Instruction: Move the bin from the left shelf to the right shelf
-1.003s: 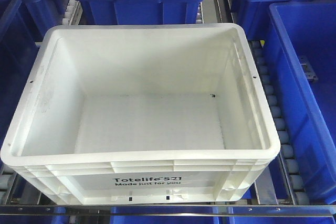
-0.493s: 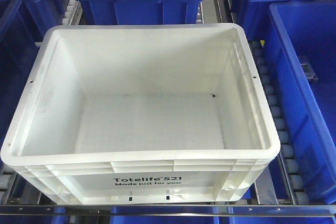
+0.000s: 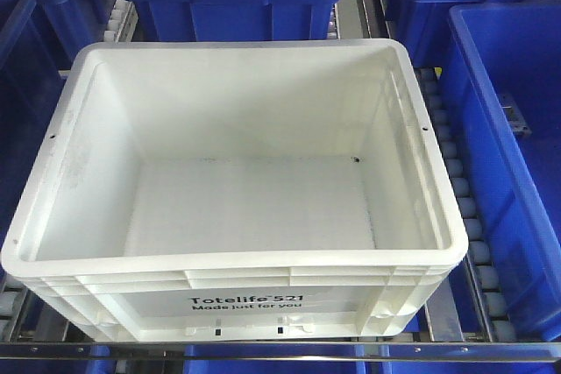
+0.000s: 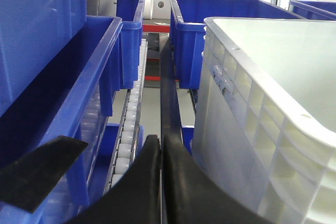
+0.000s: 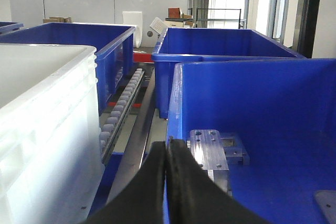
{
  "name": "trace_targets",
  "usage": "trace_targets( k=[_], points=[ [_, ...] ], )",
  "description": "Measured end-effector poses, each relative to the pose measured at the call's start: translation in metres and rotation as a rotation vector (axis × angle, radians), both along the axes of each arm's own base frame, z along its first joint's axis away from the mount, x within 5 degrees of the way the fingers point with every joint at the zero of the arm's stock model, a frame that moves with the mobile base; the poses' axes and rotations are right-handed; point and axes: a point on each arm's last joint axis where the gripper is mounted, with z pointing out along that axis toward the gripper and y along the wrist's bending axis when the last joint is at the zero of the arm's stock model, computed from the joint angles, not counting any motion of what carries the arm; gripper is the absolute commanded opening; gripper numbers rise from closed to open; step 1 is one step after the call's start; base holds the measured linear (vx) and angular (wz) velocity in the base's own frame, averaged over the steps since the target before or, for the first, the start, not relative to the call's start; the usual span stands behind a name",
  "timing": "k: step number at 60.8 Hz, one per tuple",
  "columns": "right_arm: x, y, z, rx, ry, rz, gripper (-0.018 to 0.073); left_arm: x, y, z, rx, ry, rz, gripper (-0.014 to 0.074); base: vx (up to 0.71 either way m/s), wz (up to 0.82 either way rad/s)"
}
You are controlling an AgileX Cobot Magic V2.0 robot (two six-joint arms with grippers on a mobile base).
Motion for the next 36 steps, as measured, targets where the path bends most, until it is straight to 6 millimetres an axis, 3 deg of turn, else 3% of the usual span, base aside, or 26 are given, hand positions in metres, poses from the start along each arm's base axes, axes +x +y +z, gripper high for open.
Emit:
trace_targets(
  k=[36],
  points=[
    [-0.0002,0.0001,0.0018,-0.003,-0.020,0.000,-0.0008,0.0000,0.0000,0.0000,0.000,0.000,0.000,-0.0006,0.00,0.00]
  ],
)
